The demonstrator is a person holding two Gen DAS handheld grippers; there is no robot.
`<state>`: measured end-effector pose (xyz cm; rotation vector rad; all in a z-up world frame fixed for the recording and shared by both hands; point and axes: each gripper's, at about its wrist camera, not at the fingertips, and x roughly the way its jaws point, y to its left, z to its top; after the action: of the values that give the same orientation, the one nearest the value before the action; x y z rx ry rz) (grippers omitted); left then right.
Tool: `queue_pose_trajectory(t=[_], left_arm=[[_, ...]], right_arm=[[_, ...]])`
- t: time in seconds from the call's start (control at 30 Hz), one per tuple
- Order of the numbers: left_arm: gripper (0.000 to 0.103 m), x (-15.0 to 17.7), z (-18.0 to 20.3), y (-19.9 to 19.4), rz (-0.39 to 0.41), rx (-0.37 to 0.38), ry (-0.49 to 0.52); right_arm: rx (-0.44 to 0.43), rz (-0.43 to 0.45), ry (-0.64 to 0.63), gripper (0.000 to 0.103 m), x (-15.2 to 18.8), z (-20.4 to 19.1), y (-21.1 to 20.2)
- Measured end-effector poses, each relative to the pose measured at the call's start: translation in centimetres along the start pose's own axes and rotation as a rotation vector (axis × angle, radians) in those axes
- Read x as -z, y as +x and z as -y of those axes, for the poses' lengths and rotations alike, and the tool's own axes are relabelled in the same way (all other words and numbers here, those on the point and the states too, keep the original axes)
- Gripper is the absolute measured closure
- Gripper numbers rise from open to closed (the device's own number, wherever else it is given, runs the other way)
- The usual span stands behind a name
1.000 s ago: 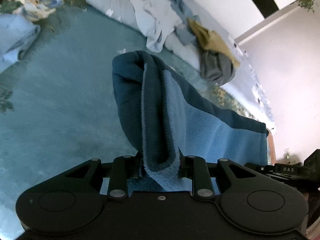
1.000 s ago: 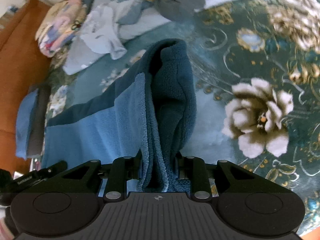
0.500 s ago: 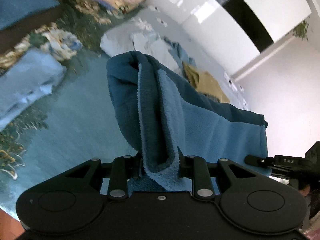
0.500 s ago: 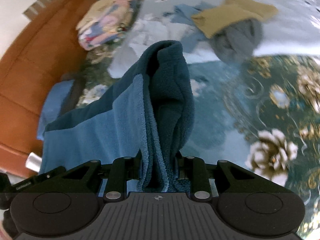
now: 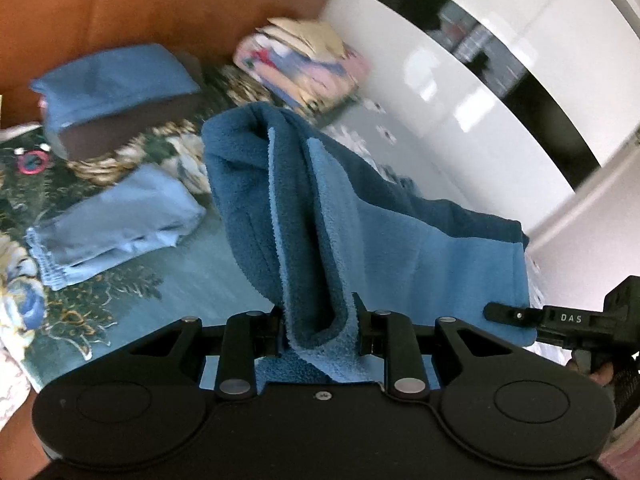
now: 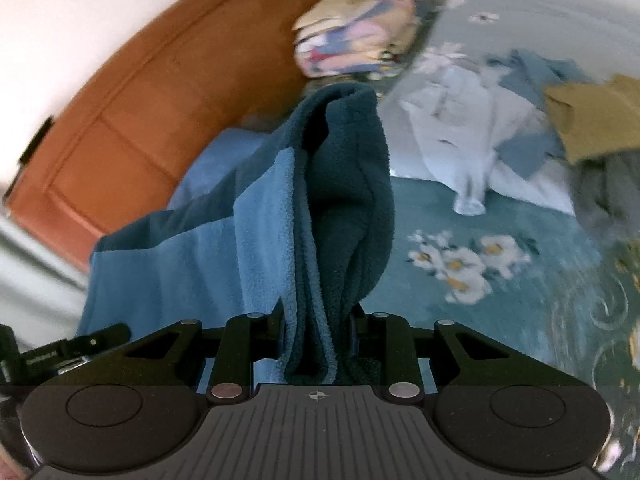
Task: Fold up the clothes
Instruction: 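Lift the folded jacket with both grippers and carry it toward the pillow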
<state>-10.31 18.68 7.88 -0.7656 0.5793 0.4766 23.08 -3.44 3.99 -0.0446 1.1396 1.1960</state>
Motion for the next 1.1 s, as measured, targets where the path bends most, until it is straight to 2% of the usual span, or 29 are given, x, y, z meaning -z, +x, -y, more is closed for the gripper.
queue_pose_trajectory(t=[0.3, 0.53, 0.8, 1.1], left_arm=[[0.078, 2.8, 3.3, -2.4, 0.089, -0.136, -0.112], [0.078, 4.4, 3.6, -4.3, 0.141, -0.191, -0.171], [0.078, 3.2, 0.8, -4.7, 0.180, -0.214, -0.221], [0.077, -0.7, -5.6, -1.7, 0.137, -0.209, -0.239]], right_arm=[[-0.121, -0.063, -0.166, 0.079, -3.2, -0.2, 0.8], [-0.161, -0.122, -0.262, 0.079, -4.8, -2.1, 1.9], [-0.173, -0.164, -0.327, 0.079, -6.6, -5.9, 4.7], [-0.113, -0.226, -0.322, 0.079, -9.0, -9.9, 11.8]])
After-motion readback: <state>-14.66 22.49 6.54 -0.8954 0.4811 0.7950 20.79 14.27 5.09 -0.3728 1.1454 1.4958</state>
